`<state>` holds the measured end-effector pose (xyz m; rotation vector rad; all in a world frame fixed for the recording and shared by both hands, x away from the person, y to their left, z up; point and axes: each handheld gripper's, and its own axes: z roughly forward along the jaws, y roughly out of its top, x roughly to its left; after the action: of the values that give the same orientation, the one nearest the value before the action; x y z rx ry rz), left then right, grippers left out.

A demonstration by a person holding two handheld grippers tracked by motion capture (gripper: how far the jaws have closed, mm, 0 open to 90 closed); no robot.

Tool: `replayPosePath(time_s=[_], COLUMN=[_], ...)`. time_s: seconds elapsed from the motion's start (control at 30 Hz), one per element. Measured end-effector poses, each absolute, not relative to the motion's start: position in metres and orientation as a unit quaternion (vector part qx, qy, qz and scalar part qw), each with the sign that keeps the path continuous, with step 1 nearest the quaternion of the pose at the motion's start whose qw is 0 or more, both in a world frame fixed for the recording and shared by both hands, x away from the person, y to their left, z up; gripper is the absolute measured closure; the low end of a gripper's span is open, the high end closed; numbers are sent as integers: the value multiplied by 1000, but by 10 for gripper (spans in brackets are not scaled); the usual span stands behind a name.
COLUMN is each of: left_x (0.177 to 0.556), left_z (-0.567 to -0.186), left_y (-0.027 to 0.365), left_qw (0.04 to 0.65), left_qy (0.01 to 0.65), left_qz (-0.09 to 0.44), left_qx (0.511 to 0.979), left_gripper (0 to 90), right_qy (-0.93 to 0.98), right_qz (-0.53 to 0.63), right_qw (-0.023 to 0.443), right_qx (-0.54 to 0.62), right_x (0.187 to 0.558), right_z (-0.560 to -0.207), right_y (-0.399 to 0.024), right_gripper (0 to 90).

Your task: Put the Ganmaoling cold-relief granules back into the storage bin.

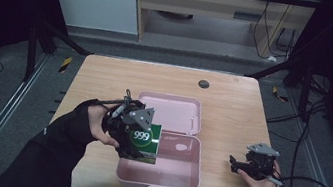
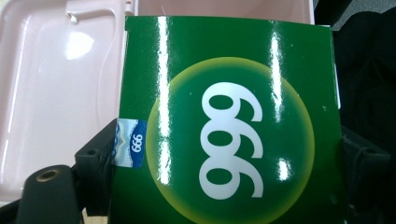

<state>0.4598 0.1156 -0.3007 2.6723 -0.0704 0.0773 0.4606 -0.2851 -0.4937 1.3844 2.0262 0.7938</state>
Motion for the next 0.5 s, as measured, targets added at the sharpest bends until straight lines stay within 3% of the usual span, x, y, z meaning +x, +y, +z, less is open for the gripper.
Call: replayPosePath(time_s=[0.5], left_x=[465], left_z=[-332], left_y=[112], left_qw=[210], left_qy=[-19], left_qz=[19], left_qx=[977], left_gripper=[145], right_qy=[758], right_qz=[292], right_qw=[276], right_qx=[514], right_x=[461], right_z=[-495], right_y=[-285], right_gripper=[32])
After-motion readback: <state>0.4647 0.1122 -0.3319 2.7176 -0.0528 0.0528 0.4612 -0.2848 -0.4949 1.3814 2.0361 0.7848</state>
